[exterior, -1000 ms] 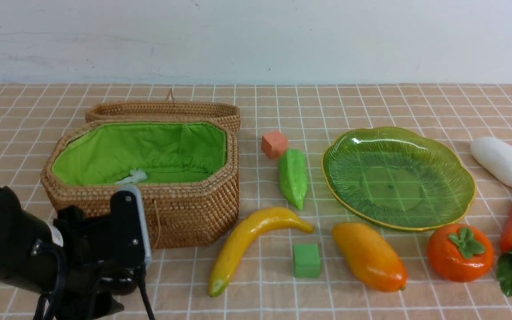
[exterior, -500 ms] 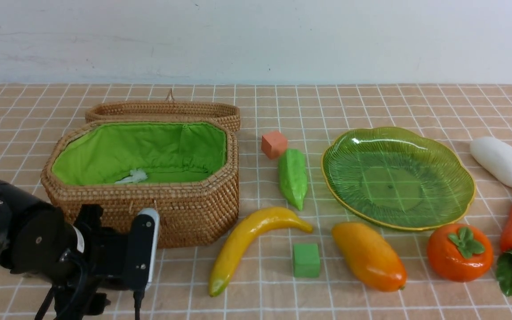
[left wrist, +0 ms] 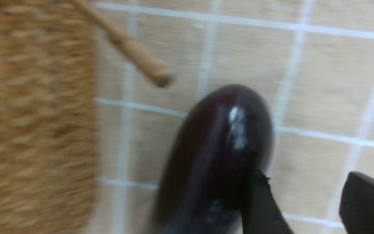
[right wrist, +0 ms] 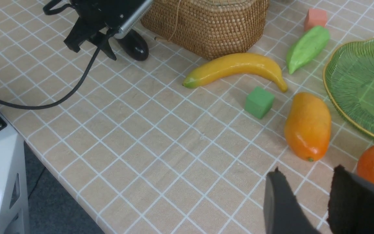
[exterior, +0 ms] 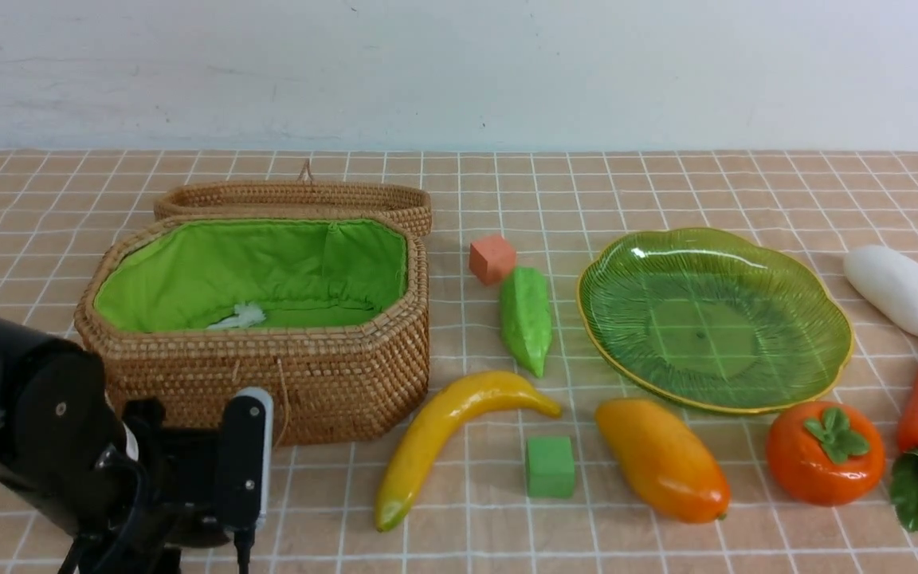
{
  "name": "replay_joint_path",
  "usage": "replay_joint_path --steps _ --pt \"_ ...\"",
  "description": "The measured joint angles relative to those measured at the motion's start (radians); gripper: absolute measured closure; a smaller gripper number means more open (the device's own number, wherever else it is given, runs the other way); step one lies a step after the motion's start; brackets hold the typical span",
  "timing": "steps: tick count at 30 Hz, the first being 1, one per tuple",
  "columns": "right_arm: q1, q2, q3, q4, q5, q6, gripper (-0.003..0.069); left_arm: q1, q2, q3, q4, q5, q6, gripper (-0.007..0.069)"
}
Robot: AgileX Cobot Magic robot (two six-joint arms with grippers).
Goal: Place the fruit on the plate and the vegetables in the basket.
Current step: Use the left arm to grab an eggplant and put it into the left basket
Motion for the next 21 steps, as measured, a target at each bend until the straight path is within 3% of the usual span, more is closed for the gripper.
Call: replay_joint_path --steps 10,21 --pt "0.0 0.001 0.0 0.001 0.0 0.0 0.0424 0.0 -0.084 0.013 -0.05 0.008 0.0 0.0103" --pt "0.0 0.001 0.0 0.001 -0.001 0.0 0.0424 0.0 -0.037 0.013 -0.008 -0.142 0.027 0.0084"
